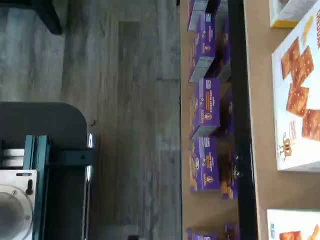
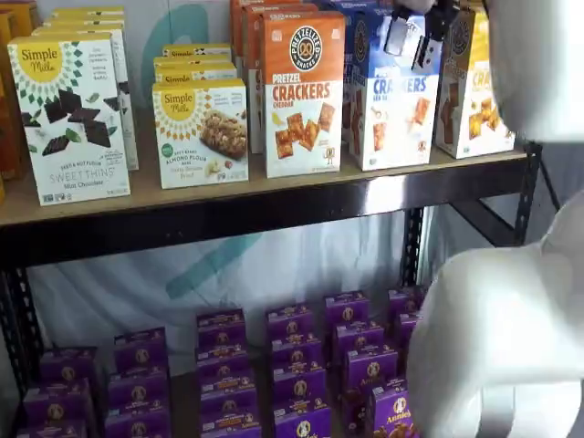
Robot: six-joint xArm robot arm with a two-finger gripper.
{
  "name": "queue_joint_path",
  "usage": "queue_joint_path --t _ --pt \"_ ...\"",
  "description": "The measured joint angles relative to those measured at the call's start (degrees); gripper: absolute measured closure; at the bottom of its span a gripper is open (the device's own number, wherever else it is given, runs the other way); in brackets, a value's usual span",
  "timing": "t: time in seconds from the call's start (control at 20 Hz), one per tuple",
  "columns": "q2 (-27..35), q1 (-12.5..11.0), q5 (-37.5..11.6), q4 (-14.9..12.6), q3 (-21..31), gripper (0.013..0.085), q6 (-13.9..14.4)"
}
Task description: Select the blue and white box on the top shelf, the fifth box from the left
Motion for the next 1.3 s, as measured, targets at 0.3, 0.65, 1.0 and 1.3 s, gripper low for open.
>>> queue_joint_path --t 0.3,0.65,1.0,1.3 --pt "-0.4 1.6 2.6 -2.8 -0.6 0.013 0.7" --pt "-2.7 -1.4 -0.4 5.0 2.0 0.013 1.0" --pt "-3.4 -3.0 -7.2 11.9 2.5 0.013 2.1" --pt "-1.8 -2.3 -11.3 11.5 0.4 0.013 2.7"
